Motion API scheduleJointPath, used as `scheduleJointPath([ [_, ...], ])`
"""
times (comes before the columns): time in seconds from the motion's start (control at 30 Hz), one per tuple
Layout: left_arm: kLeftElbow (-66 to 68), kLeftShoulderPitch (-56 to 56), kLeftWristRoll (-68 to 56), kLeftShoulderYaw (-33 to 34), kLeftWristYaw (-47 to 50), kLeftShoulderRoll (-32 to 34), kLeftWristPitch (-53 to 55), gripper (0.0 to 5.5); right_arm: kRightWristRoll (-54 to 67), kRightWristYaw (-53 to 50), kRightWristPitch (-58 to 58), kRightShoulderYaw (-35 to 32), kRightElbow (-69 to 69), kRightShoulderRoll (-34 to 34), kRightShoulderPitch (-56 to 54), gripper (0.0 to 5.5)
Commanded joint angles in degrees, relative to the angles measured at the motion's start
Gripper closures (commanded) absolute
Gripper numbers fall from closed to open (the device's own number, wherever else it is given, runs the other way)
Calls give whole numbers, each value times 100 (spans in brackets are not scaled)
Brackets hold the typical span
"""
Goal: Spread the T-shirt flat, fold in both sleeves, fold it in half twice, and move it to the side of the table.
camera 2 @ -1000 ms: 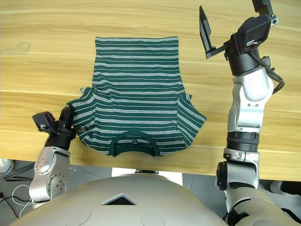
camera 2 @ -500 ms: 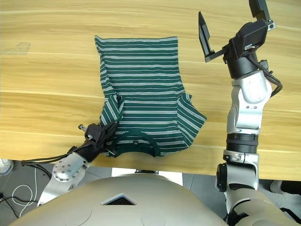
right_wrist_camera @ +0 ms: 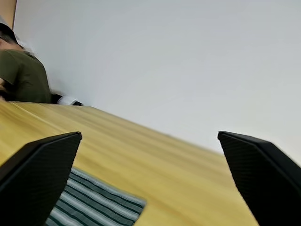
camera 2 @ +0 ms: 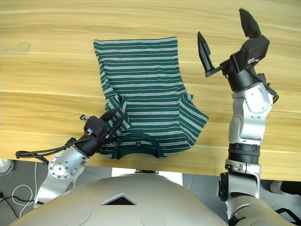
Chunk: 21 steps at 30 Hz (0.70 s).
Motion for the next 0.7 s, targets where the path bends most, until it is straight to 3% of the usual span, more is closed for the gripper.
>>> scheduleJointPath([
  [0.03,-855,289,-1553,542,-884,475,-59,375,1385,747,1506,-409,-670,-504,1025,10],
  [0.1,-1104,715,-2630,1109,-1452,703,-347,340,2297,1077,2482,-790,-872,-806,1592,10],
  [0.13,-936,681,-2933,1643,-1271,619,-333,324,2805,1133,3031,-1029,-903,-939,1838,10],
  [0.23,152,-35,-2788,3205,329,240,-10,318,3533,574,4270,-1397,-1050,-1138,2411,10],
  [0.3,393,-172,-2772,3816,981,20,42,318,3712,100,4871,-1452,-1208,-1202,2625,10],
  [0.43,294,-93,-2651,4027,1358,-208,144,318,3835,-791,5771,-1331,-1455,-1070,2867,10],
  [0.6,120,-33,-2577,4008,1367,-235,260,318,3646,-1350,6076,-1240,-1504,-798,3025,10],
  [0.7,89,-24,-2537,4061,1356,-240,319,314,3525,-1456,6113,-1223,-1581,-779,3102,70],
])
